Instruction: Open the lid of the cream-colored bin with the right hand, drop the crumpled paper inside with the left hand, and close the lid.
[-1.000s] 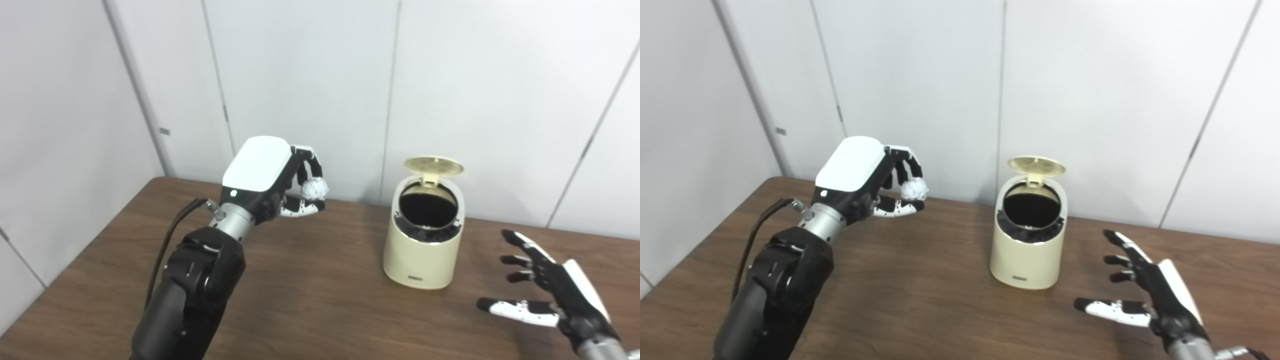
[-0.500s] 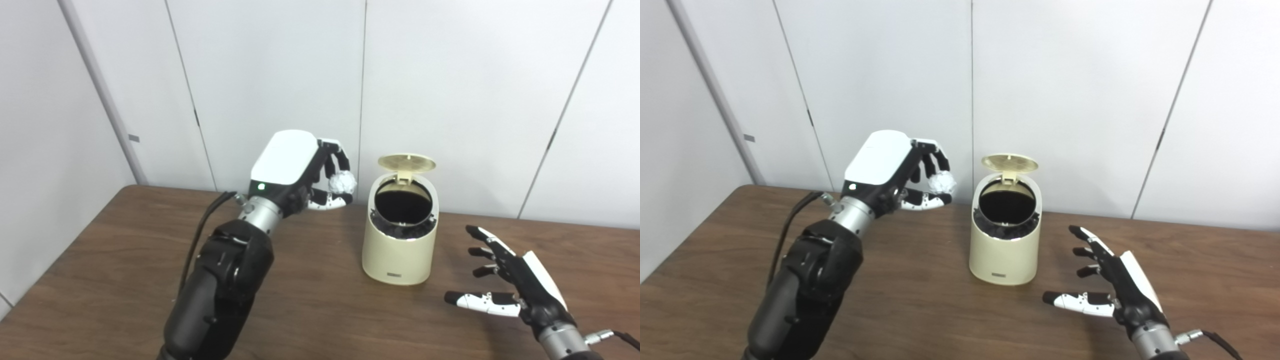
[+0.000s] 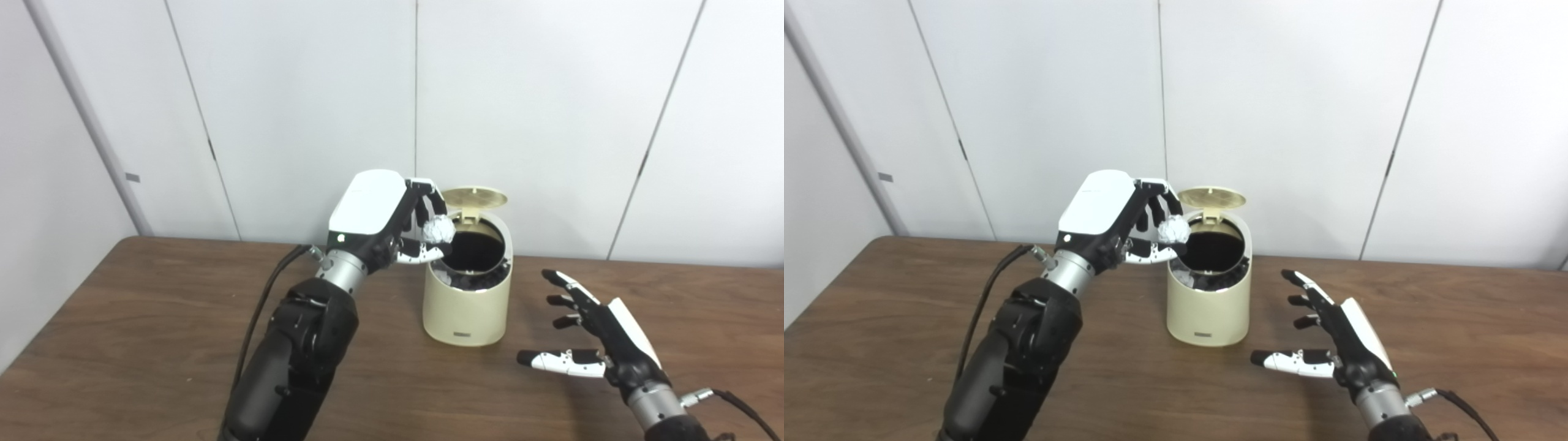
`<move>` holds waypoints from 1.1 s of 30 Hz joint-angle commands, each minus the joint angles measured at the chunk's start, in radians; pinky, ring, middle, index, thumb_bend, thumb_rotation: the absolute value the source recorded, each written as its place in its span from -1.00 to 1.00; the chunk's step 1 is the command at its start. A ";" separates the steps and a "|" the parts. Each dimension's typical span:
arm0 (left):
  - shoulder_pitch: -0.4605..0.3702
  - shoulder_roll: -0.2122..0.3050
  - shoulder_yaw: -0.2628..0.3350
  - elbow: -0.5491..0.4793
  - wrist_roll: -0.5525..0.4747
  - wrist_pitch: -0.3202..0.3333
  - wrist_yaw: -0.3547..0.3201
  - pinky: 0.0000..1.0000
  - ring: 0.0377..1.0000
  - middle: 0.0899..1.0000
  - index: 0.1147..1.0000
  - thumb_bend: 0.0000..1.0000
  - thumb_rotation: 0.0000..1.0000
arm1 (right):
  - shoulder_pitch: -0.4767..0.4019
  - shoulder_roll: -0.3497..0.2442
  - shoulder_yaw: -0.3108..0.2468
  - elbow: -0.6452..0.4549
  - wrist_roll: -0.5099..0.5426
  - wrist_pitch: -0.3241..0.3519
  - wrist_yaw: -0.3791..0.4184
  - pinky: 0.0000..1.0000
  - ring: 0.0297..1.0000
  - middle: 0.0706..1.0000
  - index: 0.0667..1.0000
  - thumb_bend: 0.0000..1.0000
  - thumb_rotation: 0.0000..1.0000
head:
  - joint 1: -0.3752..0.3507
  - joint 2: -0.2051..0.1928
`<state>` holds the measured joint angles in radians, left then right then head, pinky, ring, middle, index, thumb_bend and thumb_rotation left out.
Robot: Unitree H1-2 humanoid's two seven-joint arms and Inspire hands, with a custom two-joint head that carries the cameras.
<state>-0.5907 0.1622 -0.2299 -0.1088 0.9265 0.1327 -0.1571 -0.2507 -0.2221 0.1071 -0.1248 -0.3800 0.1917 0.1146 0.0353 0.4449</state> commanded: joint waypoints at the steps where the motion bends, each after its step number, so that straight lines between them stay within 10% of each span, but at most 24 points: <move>1: -0.066 -0.004 -0.002 -0.001 -0.003 -0.022 0.044 -0.44 -0.35 -0.20 -0.04 -0.01 -1.00 | -0.039 0.003 -0.006 -0.021 -0.003 -0.030 -0.024 0.32 0.65 0.83 0.77 0.45 -0.45 | -0.001 0.000; 22: -0.122 0.002 -0.159 0.352 0.106 -0.189 0.425 -0.41 -0.24 -0.14 -0.14 0.01 -1.00 | -0.032 -0.002 -0.015 -0.029 -0.004 -0.039 -0.025 0.28 0.63 0.83 0.77 0.46 -0.42 | -0.017 0.010; 33: -0.142 0.013 -0.188 0.414 0.139 -0.182 0.482 -0.33 -0.30 -0.24 -0.05 -0.01 -1.00 | -0.026 -0.008 -0.011 -0.035 -0.007 -0.038 -0.023 0.28 0.62 0.82 0.78 0.46 -0.41 | -0.015 0.016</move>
<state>-0.6854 0.1713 -0.4199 0.3121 1.0590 -0.0515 0.3002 -0.2526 -0.2234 0.1029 -0.1250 -0.3868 0.1882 0.1097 0.0184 0.4602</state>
